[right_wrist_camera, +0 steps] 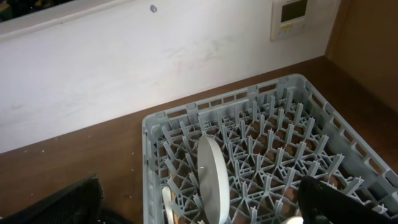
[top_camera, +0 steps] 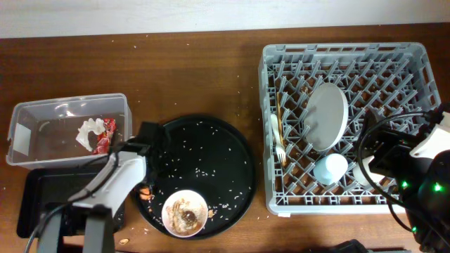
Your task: Sort waste into correct bins and load items into the dishwasher rack
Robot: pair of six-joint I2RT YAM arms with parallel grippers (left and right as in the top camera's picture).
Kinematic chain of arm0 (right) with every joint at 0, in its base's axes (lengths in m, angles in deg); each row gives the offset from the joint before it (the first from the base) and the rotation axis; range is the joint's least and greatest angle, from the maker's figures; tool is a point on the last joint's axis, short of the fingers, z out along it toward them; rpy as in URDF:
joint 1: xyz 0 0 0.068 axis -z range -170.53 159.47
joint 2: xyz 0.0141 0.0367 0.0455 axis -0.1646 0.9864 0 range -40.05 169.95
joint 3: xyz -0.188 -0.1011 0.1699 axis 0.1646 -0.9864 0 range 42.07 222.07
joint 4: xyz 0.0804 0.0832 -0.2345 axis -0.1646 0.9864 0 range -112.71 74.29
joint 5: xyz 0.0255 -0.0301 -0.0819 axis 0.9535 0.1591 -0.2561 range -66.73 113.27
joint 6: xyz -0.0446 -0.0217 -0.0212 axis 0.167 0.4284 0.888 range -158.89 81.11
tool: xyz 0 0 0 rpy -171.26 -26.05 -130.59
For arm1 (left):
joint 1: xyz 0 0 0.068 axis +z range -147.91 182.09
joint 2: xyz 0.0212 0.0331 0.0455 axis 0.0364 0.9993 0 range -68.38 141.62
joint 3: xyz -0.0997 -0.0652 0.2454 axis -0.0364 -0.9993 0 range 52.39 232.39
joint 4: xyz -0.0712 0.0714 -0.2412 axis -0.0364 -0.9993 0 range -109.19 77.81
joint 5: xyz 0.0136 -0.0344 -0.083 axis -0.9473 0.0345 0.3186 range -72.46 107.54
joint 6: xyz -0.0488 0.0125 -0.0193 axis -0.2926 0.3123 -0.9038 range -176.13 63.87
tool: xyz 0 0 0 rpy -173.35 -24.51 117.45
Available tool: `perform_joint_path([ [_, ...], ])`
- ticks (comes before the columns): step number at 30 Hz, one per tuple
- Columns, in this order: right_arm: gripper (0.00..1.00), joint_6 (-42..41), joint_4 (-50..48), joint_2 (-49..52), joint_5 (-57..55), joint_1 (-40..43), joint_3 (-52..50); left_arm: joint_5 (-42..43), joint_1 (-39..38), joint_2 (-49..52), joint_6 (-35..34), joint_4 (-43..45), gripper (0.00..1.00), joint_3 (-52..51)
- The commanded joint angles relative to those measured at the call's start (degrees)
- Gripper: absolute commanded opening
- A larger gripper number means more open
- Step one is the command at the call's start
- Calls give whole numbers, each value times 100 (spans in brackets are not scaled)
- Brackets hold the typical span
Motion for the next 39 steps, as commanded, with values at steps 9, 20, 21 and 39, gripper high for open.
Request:
perform_joint_path([
  [9, 99, 39, -20, -20, -50, 31, 22, 590, 586, -1434, 37, -1497, 10, 857],
  [20, 99, 39, -20, -20, -50, 31, 22, 1681, 1357, -1633, 1224, -2277, 68, 1814],
  [21, 99, 39, -20, -20, -50, 31, 22, 1606, 688, -1615, 1320, -2229, 67, 1731],
  [39, 99, 39, -20, -20, -50, 31, 22, 2092, -4076, -1290, 431, -837, 43, -2],
])
